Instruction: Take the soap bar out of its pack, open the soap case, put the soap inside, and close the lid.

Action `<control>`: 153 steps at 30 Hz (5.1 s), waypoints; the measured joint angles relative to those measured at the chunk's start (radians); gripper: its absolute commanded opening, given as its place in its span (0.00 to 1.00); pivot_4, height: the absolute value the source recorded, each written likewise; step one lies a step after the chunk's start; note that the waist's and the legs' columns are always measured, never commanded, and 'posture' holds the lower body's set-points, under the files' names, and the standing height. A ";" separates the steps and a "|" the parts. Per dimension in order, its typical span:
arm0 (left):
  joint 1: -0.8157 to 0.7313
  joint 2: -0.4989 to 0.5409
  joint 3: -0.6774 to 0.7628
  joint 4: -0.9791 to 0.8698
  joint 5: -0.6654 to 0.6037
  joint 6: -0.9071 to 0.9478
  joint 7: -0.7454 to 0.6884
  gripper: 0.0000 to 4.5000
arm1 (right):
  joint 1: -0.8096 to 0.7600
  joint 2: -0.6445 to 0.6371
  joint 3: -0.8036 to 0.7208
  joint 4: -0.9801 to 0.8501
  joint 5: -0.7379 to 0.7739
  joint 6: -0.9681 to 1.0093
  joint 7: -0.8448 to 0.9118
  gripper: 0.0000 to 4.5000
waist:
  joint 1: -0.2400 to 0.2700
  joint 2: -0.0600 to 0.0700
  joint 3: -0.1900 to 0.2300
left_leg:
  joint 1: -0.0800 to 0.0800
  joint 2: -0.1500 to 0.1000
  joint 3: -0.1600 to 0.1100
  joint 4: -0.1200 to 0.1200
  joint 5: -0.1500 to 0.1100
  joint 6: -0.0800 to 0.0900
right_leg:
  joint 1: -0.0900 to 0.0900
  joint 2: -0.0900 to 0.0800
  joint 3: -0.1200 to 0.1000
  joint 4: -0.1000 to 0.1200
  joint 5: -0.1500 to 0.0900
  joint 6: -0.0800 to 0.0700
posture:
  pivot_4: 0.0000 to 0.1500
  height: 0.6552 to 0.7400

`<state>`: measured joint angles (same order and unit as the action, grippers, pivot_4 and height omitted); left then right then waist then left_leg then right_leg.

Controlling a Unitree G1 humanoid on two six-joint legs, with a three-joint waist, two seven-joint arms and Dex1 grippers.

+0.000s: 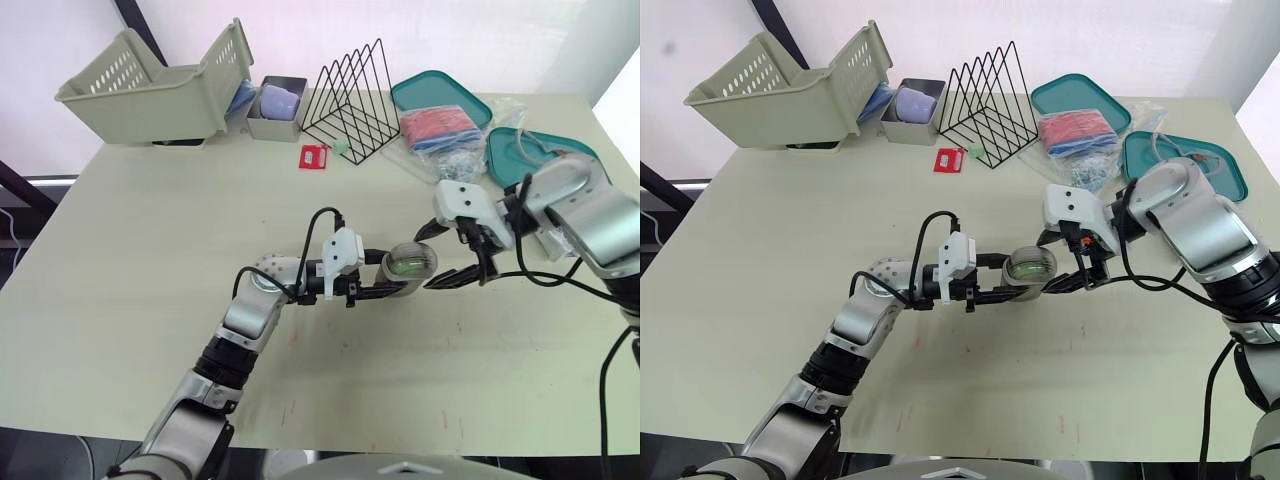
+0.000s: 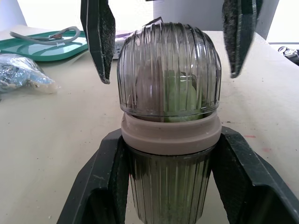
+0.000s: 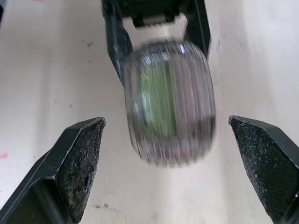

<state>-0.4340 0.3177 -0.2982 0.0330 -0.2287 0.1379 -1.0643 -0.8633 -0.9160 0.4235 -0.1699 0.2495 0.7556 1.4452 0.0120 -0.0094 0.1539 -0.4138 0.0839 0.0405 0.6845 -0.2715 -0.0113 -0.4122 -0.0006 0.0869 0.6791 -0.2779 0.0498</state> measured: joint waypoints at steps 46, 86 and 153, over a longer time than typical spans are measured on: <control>-0.001 0.007 -0.003 -0.001 -0.002 0.001 -0.002 0.44 | 0.464 0.184 -0.441 0.514 0.190 -0.840 0.119 0.01 | 0.000 0.000 0.000 | 0.001 0.000 0.000 0.000 0.000 0.000 | 0.001 0.000 0.001 0.000 0.000 0.000 | 1.00 1.00; -0.001 0.008 -0.005 -0.005 -0.003 0.006 -0.001 0.44 | 0.421 0.240 -0.431 0.344 0.198 -0.751 0.095 0.01 | 0.000 0.000 0.000 | 0.001 0.000 0.000 0.000 0.000 0.000 | 0.001 0.000 0.001 0.001 0.000 0.000 | 1.00 1.00; 0.000 0.017 -0.005 -0.005 -0.001 0.006 0.003 0.44 | 0.401 0.289 -0.361 0.184 0.220 -0.598 -0.065 0.01 | -0.003 0.000 -0.002 | 0.004 0.000 0.000 0.000 0.000 0.000 | 0.003 0.000 0.001 0.001 0.000 0.000 | 1.00 1.00</control>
<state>-0.4342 0.3349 -0.3030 0.0281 -0.2297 0.1443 -1.0609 -0.4626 -0.6269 0.0621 0.0138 0.4693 0.1579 1.3801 0.0086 -0.0089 0.1517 -0.4098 0.0837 0.0408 0.6845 -0.2714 -0.0115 -0.4092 -0.0002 0.0878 0.6805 -0.2777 0.0499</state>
